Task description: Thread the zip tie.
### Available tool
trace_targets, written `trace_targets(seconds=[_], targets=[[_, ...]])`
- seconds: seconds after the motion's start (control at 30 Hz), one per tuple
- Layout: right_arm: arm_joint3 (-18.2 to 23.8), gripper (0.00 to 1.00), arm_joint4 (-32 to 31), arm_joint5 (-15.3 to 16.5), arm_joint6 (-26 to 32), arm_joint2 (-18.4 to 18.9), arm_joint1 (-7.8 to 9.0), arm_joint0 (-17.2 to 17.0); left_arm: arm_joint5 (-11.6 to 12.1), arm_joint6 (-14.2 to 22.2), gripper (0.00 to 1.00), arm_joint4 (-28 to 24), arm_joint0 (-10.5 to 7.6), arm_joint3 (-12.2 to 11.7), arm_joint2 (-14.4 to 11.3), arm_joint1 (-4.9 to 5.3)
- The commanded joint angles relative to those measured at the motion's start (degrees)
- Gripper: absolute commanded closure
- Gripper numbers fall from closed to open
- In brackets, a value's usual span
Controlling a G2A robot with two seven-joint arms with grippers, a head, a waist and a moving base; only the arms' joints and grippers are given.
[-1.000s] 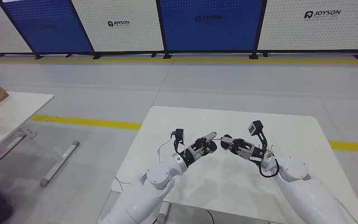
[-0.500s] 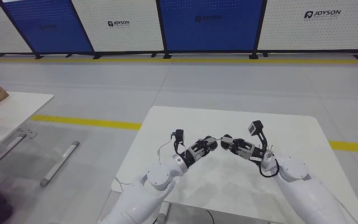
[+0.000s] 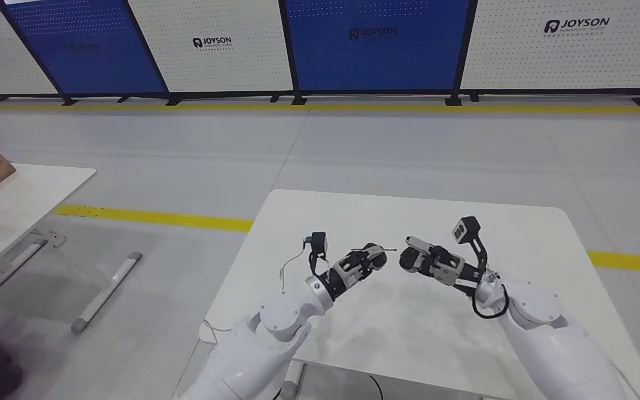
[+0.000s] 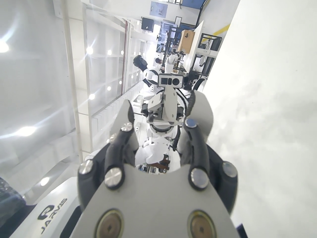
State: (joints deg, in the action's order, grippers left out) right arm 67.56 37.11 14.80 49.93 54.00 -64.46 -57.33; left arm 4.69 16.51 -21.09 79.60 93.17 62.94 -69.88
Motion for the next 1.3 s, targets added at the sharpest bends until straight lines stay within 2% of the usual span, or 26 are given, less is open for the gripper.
trace_targets(seconds=[0.0, 0.07, 0.13, 0.23, 0.57, 0.63, 0.7, 0.77, 0.87, 0.9, 1.0, 1.03, 1.13, 1.2, 1.27], targets=[[0.03, 0.00, 0.26, 0.02, 0.10, 1.76, 0.40, -0.91, 0.70, 0.73, 1.00, -0.14, 0.66, -0.41, 1.17, 0.26], [0.20, 0.00, 0.65, 0.21, 0.08, 3.28, 0.73, -1.84, 1.59, 1.83, 1.00, -0.25, 1.35, -0.77, 2.36, 0.54], [0.61, 0.00, 0.65, 0.71, -0.22, 5.04, 1.11, -2.89, 3.63, 3.33, 1.00, 1.05, 2.54, -1.15, 4.17, 1.04], [1.78, 0.00, 1.24, 0.40, 0.40, 7.28, 1.61, -4.31, 5.05, 3.37, 1.00, 3.51, 4.42, -1.13, 6.24, 1.61], [2.12, 0.00, 1.41, 0.29, 0.51, 7.65, 1.68, -4.54, 5.11, 3.18, 1.00, 3.74, 4.53, -1.02, 6.42, 1.64], [2.12, 0.00, 1.41, 0.29, 0.51, 7.65, 1.68, -4.54, 5.49, 3.93, 1.00, 3.77, 4.46, -0.32, 6.10, 1.64], [2.12, 0.00, 1.41, 0.29, 0.51, 7.65, 1.68, -4.54, 6.86, 5.57, 1.00, 2.76, 4.98, 1.55, 7.15, 1.87], [2.12, 0.00, 1.41, 0.29, 0.51, 7.65, 1.68, -4.54, 8.62, 5.56, 1.00, 2.84, 6.33, 4.60, 8.59, 2.13], [2.12, 0.00, 1.41, 0.29, 0.51, 7.65, 1.68, -4.54, 11.04, 6.12, 1.00, 2.15, 9.48, 10.56, 11.39, 2.62], [2.12, 0.00, 1.41, 0.29, 0.51, 7.65, 1.68, -4.54, 12.28, 6.16, 1.00, 1.76, 11.15, 13.05, 12.59, 2.81], [2.12, 0.00, 1.41, 0.29, 0.51, 7.65, 1.68, -4.54, 14.79, 7.90, 1.00, -0.17, 14.70, 19.01, 15.17, 3.20], [2.12, 0.00, 1.41, 0.29, 0.51, 7.65, 1.68, -4.54, 14.79, 8.48, 1.00, -0.44, 16.18, 21.96, 16.44, 3.33], [2.12, 0.00, 1.41, 0.29, 0.51, 7.65, 1.68, -4.54, 14.79, 10.05, 1.00, -1.17, 20.50, 28.79, 19.70, 3.50], [2.12, 0.00, 1.41, 0.29, 0.51, 7.65, 1.68, -4.54, 14.79, 10.60, 1.00, -0.86, 22.44, 31.27, 21.40, 3.48], [2.12, 0.00, 1.41, 0.29, 0.51, 7.65, 1.68, -4.54, 14.79, 10.41, 1.00, -0.02, 23.91, 32.68, 22.54, 3.31]])
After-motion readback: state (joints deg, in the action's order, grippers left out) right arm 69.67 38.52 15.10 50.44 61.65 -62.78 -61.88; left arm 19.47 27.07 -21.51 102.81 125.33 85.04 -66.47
